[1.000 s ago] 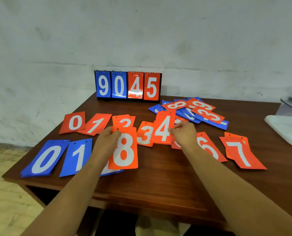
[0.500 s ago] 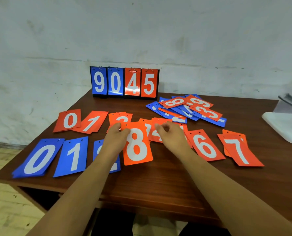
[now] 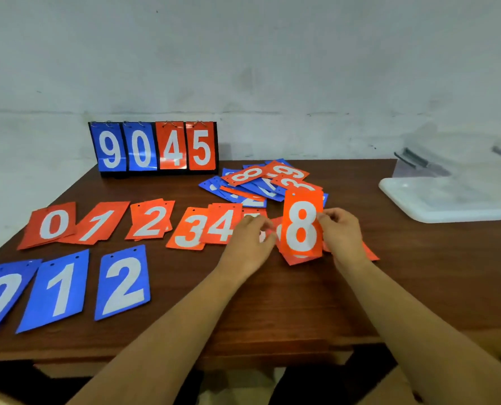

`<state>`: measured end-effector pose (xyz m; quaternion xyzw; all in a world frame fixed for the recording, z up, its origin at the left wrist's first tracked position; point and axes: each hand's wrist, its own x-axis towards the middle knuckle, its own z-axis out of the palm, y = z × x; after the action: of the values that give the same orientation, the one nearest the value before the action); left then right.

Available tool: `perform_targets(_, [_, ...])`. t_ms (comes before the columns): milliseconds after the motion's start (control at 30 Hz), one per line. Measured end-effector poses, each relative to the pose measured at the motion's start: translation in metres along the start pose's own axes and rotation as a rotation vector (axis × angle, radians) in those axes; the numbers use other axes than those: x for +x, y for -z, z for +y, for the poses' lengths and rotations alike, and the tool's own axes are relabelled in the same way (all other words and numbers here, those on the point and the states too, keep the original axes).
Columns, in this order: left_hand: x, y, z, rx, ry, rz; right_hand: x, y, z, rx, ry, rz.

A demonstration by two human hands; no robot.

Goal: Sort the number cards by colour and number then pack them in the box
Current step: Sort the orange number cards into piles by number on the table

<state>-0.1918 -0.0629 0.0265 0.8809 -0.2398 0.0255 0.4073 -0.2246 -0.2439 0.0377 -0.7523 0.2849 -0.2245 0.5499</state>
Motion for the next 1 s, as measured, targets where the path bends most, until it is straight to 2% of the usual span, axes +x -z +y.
perform_targets(133, [0.008,-0.047,0.019,0.246,-0.186,-0.15,0.024,0.038,0.02,-0.003,-0.051,0.131])
perform_targets(333, [0.023,-0.089,0.048,0.407,-0.347,-0.236,0.061,0.095,0.042,-0.198,0.011,0.283])
perform_targets(500, [0.031,-0.106,0.058,0.53,-0.351,-0.343,0.077,0.124,0.064,-0.439,0.006,0.31])
perform_targets(767, [0.035,-0.108,0.061,0.524,-0.307,-0.378,0.082,0.122,0.076,-0.833,0.08,0.308])
perform_targets(800, [0.034,-0.108,0.061,0.503,-0.299,-0.371,0.079,0.12,0.075,-0.825,0.127,0.3])
perform_targets(867, [0.033,-0.108,0.059,0.445,-0.286,-0.354,0.072,0.114,0.072,-0.754,0.338,0.211])
perform_targets(933, [0.033,-0.107,0.057,0.413,-0.286,-0.316,0.063,0.107,0.069,-0.706,0.535,-0.001])
perform_targets(1000, [0.033,-0.106,0.055,0.436,-0.266,-0.261,0.055,0.1,0.067,-0.765,0.596,-0.205])
